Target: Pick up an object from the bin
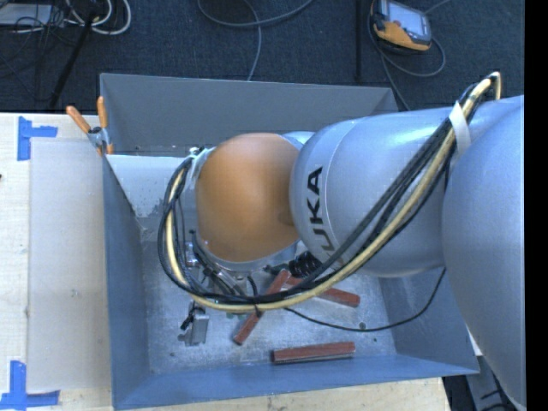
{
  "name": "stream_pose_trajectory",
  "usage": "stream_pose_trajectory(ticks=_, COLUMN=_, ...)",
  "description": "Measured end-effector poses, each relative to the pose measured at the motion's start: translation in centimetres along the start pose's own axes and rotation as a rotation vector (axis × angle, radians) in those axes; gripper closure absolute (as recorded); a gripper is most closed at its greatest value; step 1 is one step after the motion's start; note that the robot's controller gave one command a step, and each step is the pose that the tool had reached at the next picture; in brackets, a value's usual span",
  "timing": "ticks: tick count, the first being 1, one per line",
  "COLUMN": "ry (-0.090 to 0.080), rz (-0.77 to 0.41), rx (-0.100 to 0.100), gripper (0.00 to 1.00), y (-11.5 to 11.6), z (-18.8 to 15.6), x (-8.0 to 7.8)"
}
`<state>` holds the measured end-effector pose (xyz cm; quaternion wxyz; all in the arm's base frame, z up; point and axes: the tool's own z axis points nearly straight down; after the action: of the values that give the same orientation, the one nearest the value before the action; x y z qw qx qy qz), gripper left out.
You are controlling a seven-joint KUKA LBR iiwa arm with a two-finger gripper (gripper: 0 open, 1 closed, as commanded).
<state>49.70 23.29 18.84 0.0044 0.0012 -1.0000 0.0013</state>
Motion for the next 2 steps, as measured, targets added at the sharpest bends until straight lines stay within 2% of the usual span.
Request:
stream_pose_trajectory(ticks=1, ry=-0.003, rz=0.145, rx=0.002, gripper=0.00, y=-5.5, z=8.4, x=-5.6)
stream_pose_trajectory(ticks=2, ry=-0.004, rz=0.271, rx=0.001, gripper=0.00, y=-12.9, z=12.0, x=-6.9)
